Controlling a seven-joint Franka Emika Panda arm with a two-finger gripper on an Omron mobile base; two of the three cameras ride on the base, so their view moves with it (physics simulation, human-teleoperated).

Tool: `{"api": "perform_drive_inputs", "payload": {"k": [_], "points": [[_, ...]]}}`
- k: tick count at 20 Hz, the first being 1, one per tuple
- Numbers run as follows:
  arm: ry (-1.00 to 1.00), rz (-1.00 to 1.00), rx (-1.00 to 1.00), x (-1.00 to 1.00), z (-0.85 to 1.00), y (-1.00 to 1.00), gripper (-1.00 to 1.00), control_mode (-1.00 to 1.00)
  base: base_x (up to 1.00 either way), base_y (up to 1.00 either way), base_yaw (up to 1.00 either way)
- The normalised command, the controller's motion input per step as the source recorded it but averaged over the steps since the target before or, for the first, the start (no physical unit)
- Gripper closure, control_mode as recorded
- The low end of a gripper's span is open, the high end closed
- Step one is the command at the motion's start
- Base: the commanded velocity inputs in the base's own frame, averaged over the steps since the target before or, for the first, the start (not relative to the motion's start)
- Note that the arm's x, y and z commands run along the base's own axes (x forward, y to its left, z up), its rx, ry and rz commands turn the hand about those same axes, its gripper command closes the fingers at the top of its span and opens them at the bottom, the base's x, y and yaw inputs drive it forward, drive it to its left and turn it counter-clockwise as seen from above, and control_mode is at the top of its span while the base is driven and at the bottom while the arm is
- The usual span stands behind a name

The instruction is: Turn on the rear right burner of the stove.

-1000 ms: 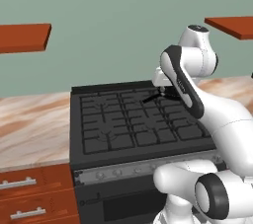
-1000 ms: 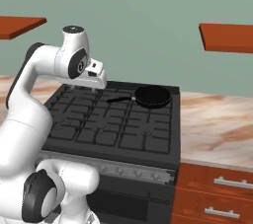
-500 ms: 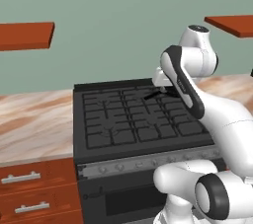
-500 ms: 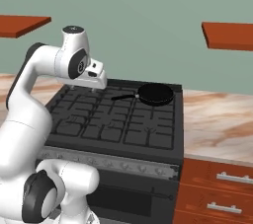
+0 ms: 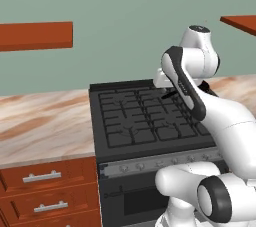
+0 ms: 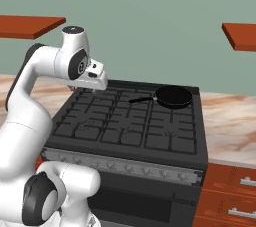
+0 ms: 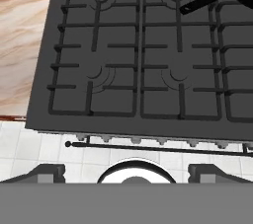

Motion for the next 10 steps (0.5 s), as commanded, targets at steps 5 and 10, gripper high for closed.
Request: {"api": "perform_drive_inputs", "payload": {"k": [5, 10], "points": [[0.00, 0.00, 0.00, 0.00, 0.00, 0.00, -1.00, 1.00, -0.09, 0.14, 0.00], [0.00, 0.00, 0.00, 0.00, 0.00, 0.00, -1.00, 1.00, 0.00, 0.00, 0.00]]}}
